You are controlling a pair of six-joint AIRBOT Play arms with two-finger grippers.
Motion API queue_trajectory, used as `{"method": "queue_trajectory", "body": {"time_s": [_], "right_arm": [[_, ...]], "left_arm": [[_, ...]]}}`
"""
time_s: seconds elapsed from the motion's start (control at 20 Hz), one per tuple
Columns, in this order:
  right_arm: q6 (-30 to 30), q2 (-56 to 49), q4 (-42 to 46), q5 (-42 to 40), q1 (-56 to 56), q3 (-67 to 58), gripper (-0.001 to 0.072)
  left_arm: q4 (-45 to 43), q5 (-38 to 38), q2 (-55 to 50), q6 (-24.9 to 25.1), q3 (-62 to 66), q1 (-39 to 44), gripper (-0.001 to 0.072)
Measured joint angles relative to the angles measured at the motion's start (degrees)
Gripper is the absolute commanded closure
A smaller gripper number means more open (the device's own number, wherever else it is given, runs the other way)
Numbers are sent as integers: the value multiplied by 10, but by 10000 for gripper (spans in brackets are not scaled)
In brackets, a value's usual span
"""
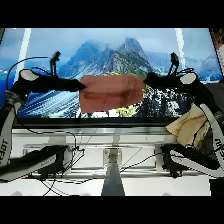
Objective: Fold the clothes and pants, and hang the long-sleeved shirts on hangers.
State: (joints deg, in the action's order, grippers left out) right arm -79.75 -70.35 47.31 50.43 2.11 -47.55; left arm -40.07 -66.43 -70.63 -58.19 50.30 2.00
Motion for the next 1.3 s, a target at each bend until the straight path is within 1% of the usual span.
{"method": "queue_trajectory", "body": {"time_s": [0.05,0.1,0.15,0.2,0.25,0.35,0.5,0.75,0.9,0.95,1.1,1.25,1.3], "right_arm": [[9,-2,18,50,-1,0,677],[19,-3,33,87,-1,2,486],[28,-3,47,112,1,4,209],[35,-4,56,126,3,6,18],[42,-4,65,130,6,7,12],[48,-5,75,120,9,9,17],[52,-16,87,71,11,9,19],[56,-93,96,37,-4,-32,22],[71,-152,94,65,-19,-83,30],[82,-169,85,84,-24,-99,53],[124,-216,34,140,-31,-131,53],[151,-255,-13,185,-28,-144,54],[160,-265,-25,196,-24,-146,88]], "left_arm": [[-22,-26,-1,-4,0,5,696],[-46,-49,-2,-7,-1,11,680],[-65,-63,-2,-10,-1,16,520],[-84,-75,-3,-12,-1,21,161],[-96,-82,-5,-14,-1,24,-13],[-110,-90,-11,-18,-1,29,2],[-118,-95,-24,-21,-1,32,2],[-119,-95,-46,-25,-1,36,1],[-119,-95,-59,-25,-1,37,1],[-119,-95,-63,-25,-1,37,2],[-119,-92,-80,-25,-1,37,2],[-119,-84,-98,-25,-1,37,2],[-119,-79,-104,-25,-1,37,2]]}}
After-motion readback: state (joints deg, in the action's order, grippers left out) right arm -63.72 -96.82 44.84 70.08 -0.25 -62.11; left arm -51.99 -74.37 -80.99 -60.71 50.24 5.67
